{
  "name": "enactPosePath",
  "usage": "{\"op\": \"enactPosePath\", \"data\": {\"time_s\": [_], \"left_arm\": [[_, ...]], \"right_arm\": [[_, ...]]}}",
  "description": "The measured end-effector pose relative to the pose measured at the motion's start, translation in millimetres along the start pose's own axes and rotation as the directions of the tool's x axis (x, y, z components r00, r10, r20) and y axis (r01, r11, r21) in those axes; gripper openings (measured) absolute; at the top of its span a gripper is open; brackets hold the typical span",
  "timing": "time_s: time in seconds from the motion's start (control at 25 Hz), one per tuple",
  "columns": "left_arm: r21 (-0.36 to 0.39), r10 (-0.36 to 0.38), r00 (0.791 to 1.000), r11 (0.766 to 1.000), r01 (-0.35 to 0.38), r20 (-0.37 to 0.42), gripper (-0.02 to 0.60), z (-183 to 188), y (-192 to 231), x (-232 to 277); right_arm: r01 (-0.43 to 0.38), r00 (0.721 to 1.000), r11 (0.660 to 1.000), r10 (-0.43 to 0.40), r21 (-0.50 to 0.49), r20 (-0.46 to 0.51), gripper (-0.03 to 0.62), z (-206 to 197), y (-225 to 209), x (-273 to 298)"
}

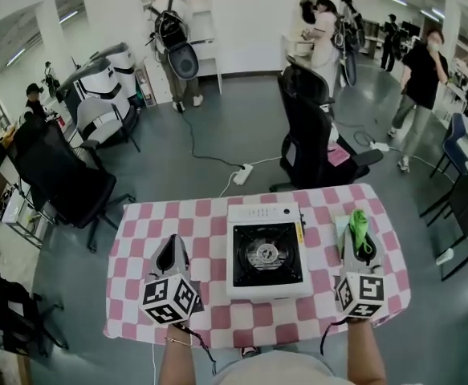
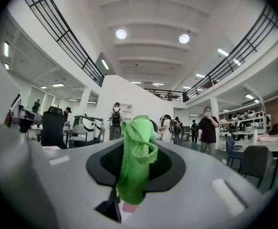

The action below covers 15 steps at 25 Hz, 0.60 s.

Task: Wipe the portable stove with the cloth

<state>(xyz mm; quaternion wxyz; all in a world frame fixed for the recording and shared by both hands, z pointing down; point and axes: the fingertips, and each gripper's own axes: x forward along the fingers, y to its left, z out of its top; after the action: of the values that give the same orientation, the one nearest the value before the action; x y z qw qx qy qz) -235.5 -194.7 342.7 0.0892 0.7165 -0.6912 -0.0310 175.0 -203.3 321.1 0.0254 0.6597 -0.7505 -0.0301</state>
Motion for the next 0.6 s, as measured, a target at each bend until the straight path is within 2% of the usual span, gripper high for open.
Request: {"op": "enactPosePath", "data": {"time_s": [0.24, 0.6], "left_arm": [[0.026, -0.016, 1.0, 1.0, 0.016, 0.007, 0.0, 1, -16, 12], [0.019, -0.027, 1.0, 0.999, 0.027, -0.011, 0.0, -4, -22, 14]], "right_arm": [[0.058, 0.998, 0.998, -0.058, 0.009, -0.029, 0.094, -14, -31, -2], [0.021, 0.999, 0.998, -0.023, -0.055, -0.047, 0.092, -11, -32, -2]]}}
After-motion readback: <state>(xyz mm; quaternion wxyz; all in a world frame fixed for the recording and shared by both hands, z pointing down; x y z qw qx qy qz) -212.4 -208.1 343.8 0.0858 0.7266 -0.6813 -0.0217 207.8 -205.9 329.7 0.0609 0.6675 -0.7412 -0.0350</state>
